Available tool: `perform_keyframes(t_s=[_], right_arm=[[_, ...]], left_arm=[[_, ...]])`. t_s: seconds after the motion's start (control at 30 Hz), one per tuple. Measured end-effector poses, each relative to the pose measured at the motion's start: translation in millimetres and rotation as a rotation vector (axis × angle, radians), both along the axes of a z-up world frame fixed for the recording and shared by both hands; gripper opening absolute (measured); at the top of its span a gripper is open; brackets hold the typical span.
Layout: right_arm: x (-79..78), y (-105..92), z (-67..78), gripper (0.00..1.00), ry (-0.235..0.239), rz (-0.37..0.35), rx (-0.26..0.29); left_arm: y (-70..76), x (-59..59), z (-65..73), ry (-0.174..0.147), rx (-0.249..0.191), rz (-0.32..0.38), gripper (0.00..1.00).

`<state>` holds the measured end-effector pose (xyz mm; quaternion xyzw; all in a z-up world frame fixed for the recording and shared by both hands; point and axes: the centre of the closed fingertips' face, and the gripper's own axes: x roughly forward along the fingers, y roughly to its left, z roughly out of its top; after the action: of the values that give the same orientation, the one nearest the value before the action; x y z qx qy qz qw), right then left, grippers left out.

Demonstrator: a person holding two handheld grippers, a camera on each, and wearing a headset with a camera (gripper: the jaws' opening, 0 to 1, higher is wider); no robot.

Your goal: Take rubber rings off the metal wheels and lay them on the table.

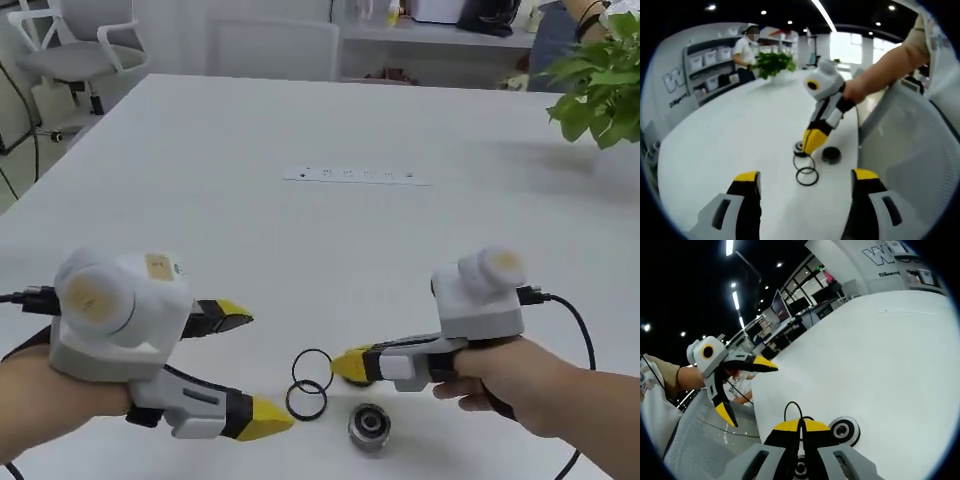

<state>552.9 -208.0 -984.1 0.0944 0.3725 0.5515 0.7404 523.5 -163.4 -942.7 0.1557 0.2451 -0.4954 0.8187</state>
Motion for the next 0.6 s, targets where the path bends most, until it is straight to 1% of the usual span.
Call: perform_keyframes(t_s=[0.1, 0.2, 0.37, 0.43, 0.6], right_arm=[[-2.8, 3.1, -3.3, 0.00, 0.007, 0.017, -0.015], [-4.8, 4.2, -8.5, 0.00, 0.017, 0.027, -0.038], [-7.5, 5.6, -14.7, 0.00, 0.031, 0.036, -0.059], [-8.3, 5.3, -18.4, 0.00, 0.038, 0.036, -0.076], [-9.1, 4.5, -22.6, 0.00, 0.048, 0.035, -0.093]], left_arm=[[2.7, -2.4, 0.4, 0.001, 0.002, 0.002, 0.77], [6.4, -2.5, 1.6, -0.012, 0.008, 0.009, 0.81], [9.4, -4.5, 2.4, -0.002, 0.002, 0.017, 0.82], [10.7, -5.5, 1.8, 0.001, 0.000, 0.019, 0.82], [13.4, -7.5, -0.2, 0.010, -0.004, 0.023, 0.83]])
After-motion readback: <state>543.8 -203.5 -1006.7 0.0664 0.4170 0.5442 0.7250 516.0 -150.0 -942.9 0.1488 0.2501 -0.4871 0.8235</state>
